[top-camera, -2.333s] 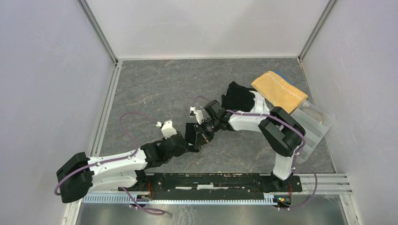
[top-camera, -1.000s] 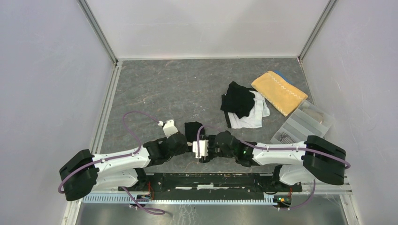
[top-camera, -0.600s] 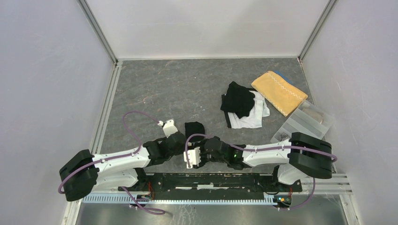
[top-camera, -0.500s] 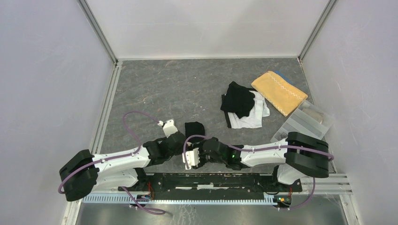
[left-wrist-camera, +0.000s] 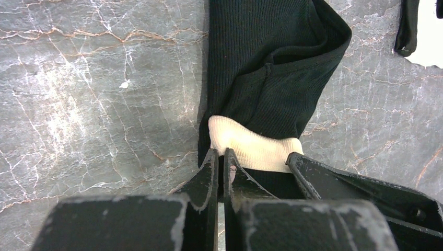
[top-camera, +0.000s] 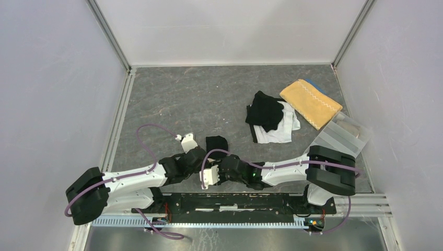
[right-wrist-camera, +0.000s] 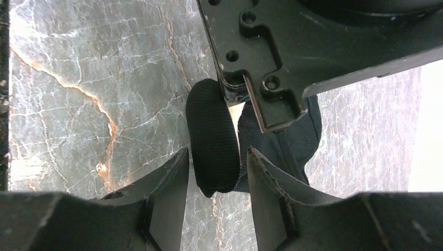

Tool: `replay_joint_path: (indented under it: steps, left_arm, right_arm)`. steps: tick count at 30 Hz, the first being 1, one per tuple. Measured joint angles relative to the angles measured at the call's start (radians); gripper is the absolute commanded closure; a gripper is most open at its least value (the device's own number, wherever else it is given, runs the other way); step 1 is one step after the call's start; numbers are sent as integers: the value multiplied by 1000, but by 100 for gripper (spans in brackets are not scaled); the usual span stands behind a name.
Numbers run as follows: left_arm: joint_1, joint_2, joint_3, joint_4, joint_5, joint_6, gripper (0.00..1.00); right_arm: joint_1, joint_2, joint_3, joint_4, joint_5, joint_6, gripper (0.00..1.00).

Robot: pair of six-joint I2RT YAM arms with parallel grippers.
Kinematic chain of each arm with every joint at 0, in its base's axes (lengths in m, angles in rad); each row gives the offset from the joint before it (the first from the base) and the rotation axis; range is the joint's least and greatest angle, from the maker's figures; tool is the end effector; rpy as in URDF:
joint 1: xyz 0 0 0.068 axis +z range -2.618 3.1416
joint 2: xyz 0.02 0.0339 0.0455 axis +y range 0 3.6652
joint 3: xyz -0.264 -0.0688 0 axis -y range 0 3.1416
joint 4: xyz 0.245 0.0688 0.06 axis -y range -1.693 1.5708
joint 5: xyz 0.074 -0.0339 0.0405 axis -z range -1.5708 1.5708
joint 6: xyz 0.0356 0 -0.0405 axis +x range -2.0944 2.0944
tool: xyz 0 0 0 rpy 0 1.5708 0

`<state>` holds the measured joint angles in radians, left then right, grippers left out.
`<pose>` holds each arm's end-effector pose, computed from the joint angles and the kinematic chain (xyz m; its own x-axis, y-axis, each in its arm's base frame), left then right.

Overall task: Roll the underwear
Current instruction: Roll the underwear to the center of the board.

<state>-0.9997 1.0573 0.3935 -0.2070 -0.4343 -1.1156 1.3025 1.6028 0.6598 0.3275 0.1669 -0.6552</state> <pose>0.1146 -0.1507 0.1585 -0.7357 -0.3624 -0.5723 -0.1002 0.8938 -0.4371 0.0879 0.2973 0.1513 0.4361 -0.6804 -0.5890 -0.8187 -0.0282 -0.5736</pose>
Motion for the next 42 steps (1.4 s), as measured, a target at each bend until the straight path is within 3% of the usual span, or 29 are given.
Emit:
replay_joint_path:
  steps: [3, 11, 20, 22, 30, 42]
  left_arm:
    - [0, 0, 0, 0, 0, 0, 98]
    - [3, -24, -8, -1, 0, 0, 96]
    - [5, -162, -29, -42, -5, -2, 60]
    - [5, -208, -29, -62, -13, -2, 57]
    - [5, -351, -29, -167, -53, -28, 56]
    - [5, -417, -48, -234, -62, -41, 59]
  right_arm:
    - [0, 6, 0, 0, 20, -2, 60]
    - [2, 12, 4, -6, 34, -6, 100]
    - [6, -14, -27, -3, 5, 69, 100]
    - [6, -39, -40, -19, -17, 99, 100]
    - [-22, -72, -34, -85, -192, 220, 100]
    - [-219, -21, 7, -89, -560, 463, 100]
